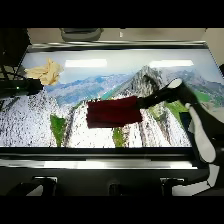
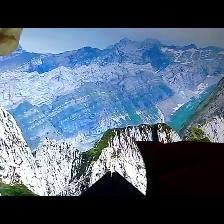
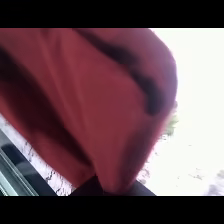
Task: Fold the shirts.
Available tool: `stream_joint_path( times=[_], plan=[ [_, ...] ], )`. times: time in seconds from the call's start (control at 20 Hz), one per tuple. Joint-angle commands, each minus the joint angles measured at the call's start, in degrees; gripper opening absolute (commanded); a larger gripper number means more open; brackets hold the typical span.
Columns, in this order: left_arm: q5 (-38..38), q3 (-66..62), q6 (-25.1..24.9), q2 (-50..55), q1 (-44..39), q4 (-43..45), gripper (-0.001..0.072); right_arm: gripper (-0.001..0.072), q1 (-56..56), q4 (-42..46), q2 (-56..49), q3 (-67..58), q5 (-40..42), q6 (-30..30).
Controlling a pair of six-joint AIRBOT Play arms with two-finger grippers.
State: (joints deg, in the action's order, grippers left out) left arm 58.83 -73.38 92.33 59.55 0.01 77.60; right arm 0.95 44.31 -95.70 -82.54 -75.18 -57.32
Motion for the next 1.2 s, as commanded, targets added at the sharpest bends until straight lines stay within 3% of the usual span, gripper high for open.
stream_joint_path(
  times=[0.0, 0.35, 0.65, 0.85, 0.95, 1.05, 1.1, 1.15],
  plan=[
    [0.02, 0.02, -0.85, 0.07, 0.02, 0.02, 0.0030, 0.0043, 10.93, 2.23, 7.28, -7.82, -4.92, -3.76],
    [0.02, 0.02, -0.85, 0.07, 0.02, 0.00, 0.0030, 0.0044, 38.60, 3.04, 16.26, -10.49, -9.11, -8.09],
    [0.02, 0.02, -0.85, 0.04, 0.02, 0.00, 0.0030, 0.0044, 52.22, -10.54, 17.14, -10.47, -8.96, -8.37],
    [0.02, 0.02, -0.94, 0.04, 0.02, 0.00, 0.0030, 0.0044, 60.72, -10.32, 19.76, -10.49, -14.12, -9.68],
    [0.02, 0.02, -1.05, 0.04, 0.02, 0.00, 0.0030, 0.0045, 64.74, -4.85, 20.68, -10.47, -20.28, -9.64],
    [0.02, 0.02, -1.05, 0.04, 0.02, 0.00, 0.0030, 0.0045, 66.66, 10.88, 20.76, -10.36, -28.76, -9.27],
    [0.02, 0.02, -1.05, 0.04, 0.02, 0.00, 0.0030, 0.0045, 66.60, 20.85, 20.76, -9.77, -30.69, -8.72],
    [0.04, 0.02, -1.05, 0.04, 0.02, 0.00, 0.0030, 0.0045, 66.60, 25.42, 20.76, -8.63, -30.77, -9.22]
  ],
)
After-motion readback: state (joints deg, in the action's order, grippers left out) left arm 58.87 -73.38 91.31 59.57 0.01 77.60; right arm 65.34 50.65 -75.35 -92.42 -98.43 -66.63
